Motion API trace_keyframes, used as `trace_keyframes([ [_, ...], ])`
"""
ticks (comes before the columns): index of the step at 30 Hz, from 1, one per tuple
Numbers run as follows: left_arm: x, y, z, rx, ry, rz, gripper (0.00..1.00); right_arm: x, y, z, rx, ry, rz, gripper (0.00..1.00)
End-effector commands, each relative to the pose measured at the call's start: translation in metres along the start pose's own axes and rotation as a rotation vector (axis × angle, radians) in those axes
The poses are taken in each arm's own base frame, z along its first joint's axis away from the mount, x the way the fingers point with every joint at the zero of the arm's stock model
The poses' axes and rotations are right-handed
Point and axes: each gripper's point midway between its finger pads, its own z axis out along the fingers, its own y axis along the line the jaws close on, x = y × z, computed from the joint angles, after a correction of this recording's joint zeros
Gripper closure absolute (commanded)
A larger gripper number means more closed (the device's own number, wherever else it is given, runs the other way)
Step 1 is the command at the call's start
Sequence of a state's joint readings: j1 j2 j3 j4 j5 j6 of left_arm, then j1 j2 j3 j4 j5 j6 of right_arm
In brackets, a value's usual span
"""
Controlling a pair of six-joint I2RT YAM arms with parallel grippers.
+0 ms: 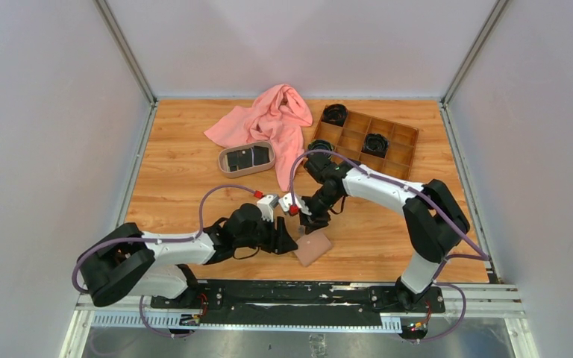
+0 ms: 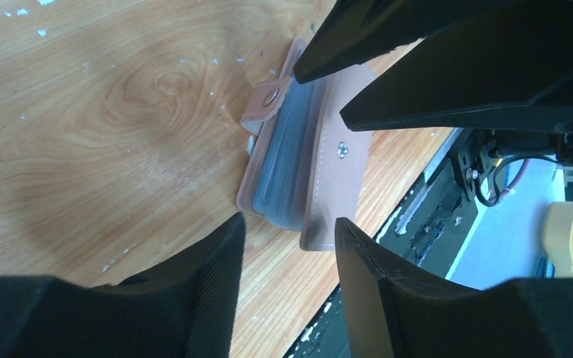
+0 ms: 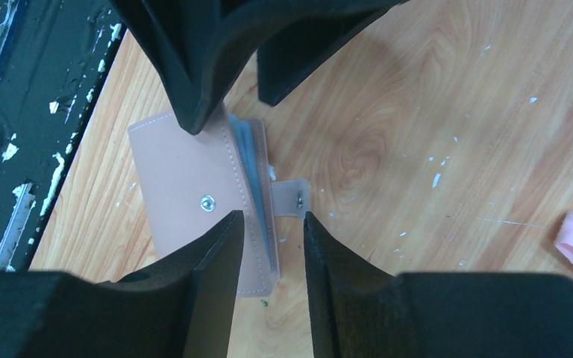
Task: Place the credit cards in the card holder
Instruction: Close the card holder at the center of the board.
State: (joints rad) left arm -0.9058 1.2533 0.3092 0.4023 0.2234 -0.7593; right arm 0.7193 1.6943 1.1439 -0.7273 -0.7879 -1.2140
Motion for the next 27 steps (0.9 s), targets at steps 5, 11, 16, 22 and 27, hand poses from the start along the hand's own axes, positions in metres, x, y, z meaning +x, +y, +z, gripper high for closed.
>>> trace_keyframes([
  [5,0.006,0.01,0.009,-0.032,0.02,-0.011,0.59,-0.002,-0.004,0.003,-0.019,-0.025,0.055,0.61],
  [11,0.005,0.008,0.012,-0.016,0.008,-0.026,0.61,0.002,-0.008,0.007,-0.019,-0.017,0.074,0.62],
  [16,0.006,0.006,0.013,-0.002,0.013,-0.03,0.61,0.001,-0.014,0.006,-0.001,-0.026,0.089,0.62],
  [22,0.008,0.01,0.012,-0.013,0.008,-0.034,0.6,-0.012,-0.014,-0.007,0.023,-0.068,0.068,0.59],
  [27,0.006,0.012,0.01,-0.022,-0.011,-0.031,0.6,-0.014,-0.016,-0.007,0.015,-0.077,0.084,0.56],
])
